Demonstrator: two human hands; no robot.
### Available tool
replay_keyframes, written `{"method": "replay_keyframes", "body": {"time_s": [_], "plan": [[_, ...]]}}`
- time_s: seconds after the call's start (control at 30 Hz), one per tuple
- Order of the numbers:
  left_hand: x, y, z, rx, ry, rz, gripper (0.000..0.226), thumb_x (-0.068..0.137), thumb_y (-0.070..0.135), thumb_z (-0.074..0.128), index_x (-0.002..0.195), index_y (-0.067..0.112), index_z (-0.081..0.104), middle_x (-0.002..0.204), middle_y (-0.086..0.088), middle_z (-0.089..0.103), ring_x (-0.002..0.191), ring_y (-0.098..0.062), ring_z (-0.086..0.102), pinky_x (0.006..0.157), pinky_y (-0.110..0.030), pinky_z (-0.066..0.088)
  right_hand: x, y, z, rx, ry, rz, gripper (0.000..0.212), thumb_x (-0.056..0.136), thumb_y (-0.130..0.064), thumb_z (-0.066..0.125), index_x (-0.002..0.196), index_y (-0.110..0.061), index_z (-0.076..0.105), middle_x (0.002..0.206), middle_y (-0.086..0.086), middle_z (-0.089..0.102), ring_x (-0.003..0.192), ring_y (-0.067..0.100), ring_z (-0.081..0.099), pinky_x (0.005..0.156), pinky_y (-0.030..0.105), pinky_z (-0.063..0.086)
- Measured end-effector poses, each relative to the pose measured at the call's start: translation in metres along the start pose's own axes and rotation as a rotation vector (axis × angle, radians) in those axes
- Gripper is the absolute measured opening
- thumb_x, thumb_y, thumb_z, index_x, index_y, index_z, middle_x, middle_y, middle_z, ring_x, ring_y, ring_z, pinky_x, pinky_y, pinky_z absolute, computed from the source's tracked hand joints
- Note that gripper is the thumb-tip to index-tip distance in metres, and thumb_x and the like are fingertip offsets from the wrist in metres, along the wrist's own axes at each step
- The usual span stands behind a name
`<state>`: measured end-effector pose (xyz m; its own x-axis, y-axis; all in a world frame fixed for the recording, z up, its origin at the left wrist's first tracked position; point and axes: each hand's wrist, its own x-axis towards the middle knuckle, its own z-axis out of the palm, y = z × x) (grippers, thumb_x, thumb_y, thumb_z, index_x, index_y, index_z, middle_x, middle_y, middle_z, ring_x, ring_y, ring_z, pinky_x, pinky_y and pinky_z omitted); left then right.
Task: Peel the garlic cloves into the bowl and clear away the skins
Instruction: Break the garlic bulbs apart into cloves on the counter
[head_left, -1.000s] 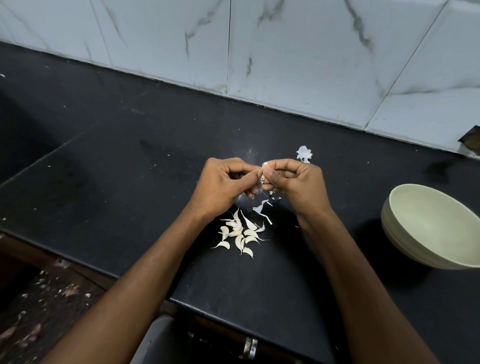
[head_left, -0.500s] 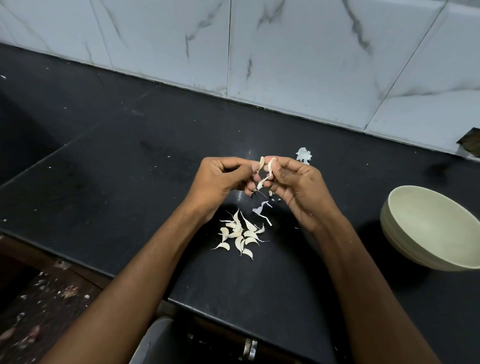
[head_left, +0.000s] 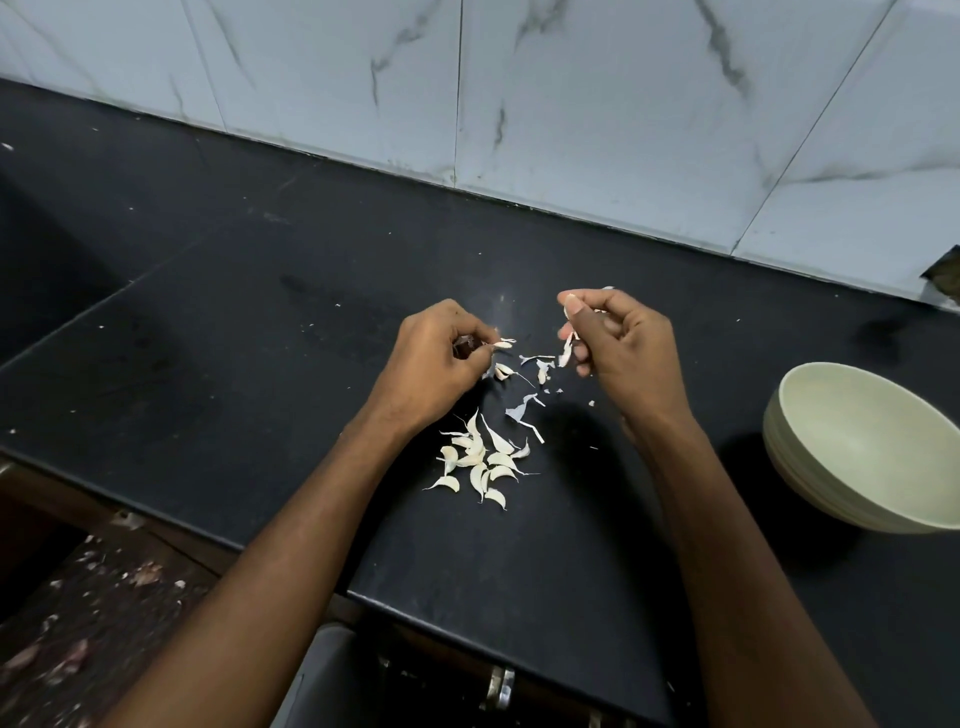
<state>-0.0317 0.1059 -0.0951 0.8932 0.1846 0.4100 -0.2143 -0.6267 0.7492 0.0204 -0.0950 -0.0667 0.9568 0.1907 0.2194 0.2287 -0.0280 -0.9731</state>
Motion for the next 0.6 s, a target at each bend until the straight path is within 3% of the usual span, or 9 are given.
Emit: {"method": "replay_keyframes", "body": {"time_s": [0.13,0.27,0.33,0.43,0.5,0.6], "plan": [[0.001,-0.002,0.0,0.026,-0.016,0.003,0.016,0.087,0.007,0.076,0.088,0.022,0.08,0.092,0.007,0.066,0.079,-0.002,0.06,0.073,-0.012,0.042,-0.001,0.004,0.001,-0.046,-0.056,0.034,0.019,0.103,-0.023,0.066,0.109,-0.006,0.072,0.063,-0.003,0.06,0.051,0.01,0.045,0.047,0.026,0.041],[0.002,-0.005,0.001,0.053,-0.022,0.046,0.026,0.088,0.0,0.072,0.091,0.024,0.082,0.094,0.01,0.065,0.085,-0.006,0.062,0.078,-0.022,0.049,-0.002,0.007,0.005,-0.291,-0.092,-0.052,0.014,0.103,-0.029,0.066,0.106,-0.016,0.071,0.065,0.002,0.071,0.05,0.019,0.062,0.049,0.029,0.049],[0.001,-0.006,0.001,0.027,-0.036,0.058,0.033,0.088,-0.006,0.069,0.096,0.022,0.083,0.094,0.012,0.068,0.088,-0.005,0.066,0.079,-0.017,0.049,-0.004,0.007,0.006,-0.311,-0.117,-0.082,0.01,0.101,-0.021,0.069,0.108,-0.015,0.071,0.071,0.003,0.074,0.059,0.015,0.07,0.049,0.03,0.054],[-0.001,-0.004,0.001,0.0,-0.038,0.08,0.037,0.089,-0.012,0.064,0.102,0.016,0.083,0.095,0.008,0.074,0.088,-0.002,0.069,0.077,-0.011,0.048,-0.004,0.01,0.005,-0.423,-0.142,-0.148,0.015,0.097,-0.011,0.072,0.111,-0.016,0.073,0.076,-0.003,0.075,0.064,0.001,0.07,0.059,0.019,0.056],[-0.001,-0.005,0.002,-0.025,-0.036,0.051,0.038,0.091,-0.011,0.062,0.109,0.016,0.081,0.098,0.007,0.076,0.091,-0.003,0.07,0.084,-0.018,0.054,-0.002,0.012,0.003,-0.518,-0.136,-0.171,0.027,0.095,-0.002,0.068,0.114,-0.021,0.073,0.083,-0.009,0.076,0.071,-0.003,0.07,0.071,0.018,0.057],[-0.001,-0.011,0.002,-0.047,-0.013,-0.003,0.034,0.094,0.007,0.062,0.117,0.027,0.078,0.105,0.014,0.077,0.106,-0.002,0.069,0.105,-0.043,0.05,-0.002,0.014,0.0,-0.667,-0.124,-0.176,0.045,0.09,0.001,0.058,0.115,-0.035,0.071,0.091,-0.018,0.076,0.082,0.0,0.072,0.086,0.039,0.061]]}}
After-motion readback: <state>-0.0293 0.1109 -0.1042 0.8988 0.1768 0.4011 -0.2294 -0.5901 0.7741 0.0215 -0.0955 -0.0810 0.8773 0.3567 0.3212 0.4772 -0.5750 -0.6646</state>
